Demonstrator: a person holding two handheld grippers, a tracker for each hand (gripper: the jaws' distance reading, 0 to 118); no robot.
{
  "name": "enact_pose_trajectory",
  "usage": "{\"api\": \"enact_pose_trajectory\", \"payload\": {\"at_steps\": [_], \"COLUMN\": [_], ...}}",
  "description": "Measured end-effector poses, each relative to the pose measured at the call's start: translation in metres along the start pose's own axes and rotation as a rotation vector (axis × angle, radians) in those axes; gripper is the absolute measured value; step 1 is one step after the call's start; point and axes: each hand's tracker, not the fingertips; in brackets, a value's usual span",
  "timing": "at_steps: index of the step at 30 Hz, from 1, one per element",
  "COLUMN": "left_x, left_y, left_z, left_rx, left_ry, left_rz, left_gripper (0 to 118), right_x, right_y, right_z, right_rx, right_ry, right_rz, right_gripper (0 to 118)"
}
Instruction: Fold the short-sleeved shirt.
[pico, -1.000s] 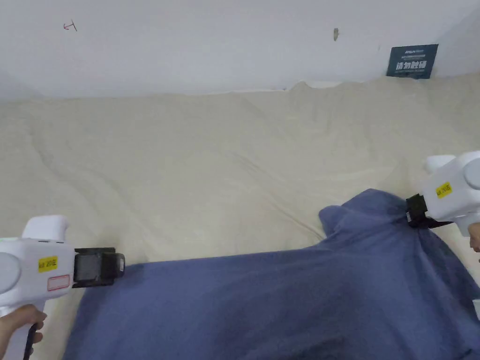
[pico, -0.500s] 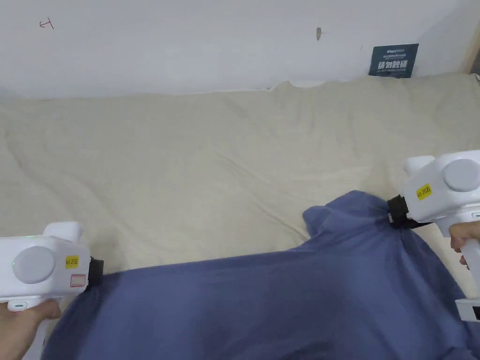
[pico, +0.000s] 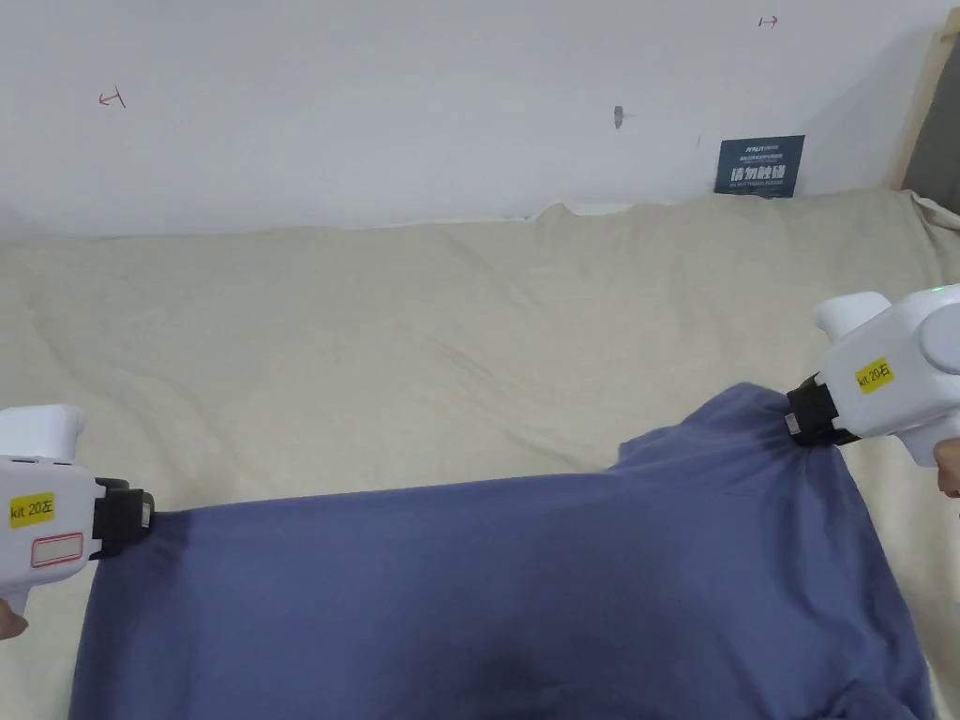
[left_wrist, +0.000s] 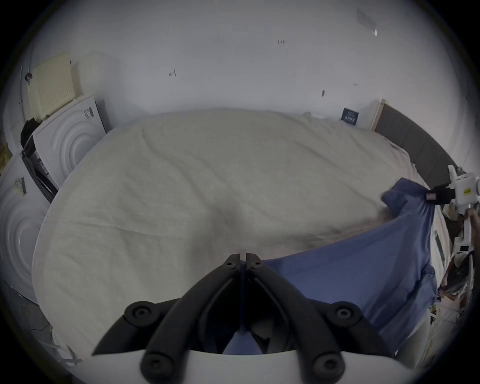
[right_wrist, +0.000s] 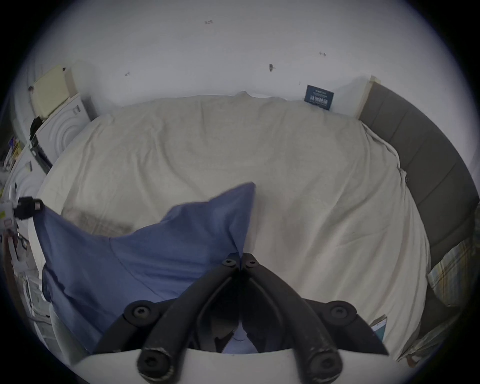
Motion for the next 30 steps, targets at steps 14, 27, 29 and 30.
{"api": "enact_pose_trajectory", "payload": {"at_steps": [14,27,29,30], "left_x": [-0.008,-0.009,-0.015,-0.02], "left_y": [-0.123,-0.235,-0.232,-0.23], "left_z": [0.111,0.09,0.091,0.092], "left_rx": [0.03,-0.121,-0.109,-0.099], "left_ry": [-0.014,-0.025,-0.003,0.011], "left_rz": [-0.023,0.016,0.021,0.031], "left_gripper": [2,26,93,111], "right_x": [-0.003,-0.025,-0.029,-0.031], "right_y": [-0.159,-0.289,-0.287,-0.285], "right_z": [0.118,0.085,0.088,0.09], "right_rx": [0.034,-0.082,-0.069,-0.062], "right_ry": [0.041,0.062,0.048,0.037], "right_rz": [0.021,-0.024,-0.017,-0.009], "right_gripper": [0,27,74,84]}}
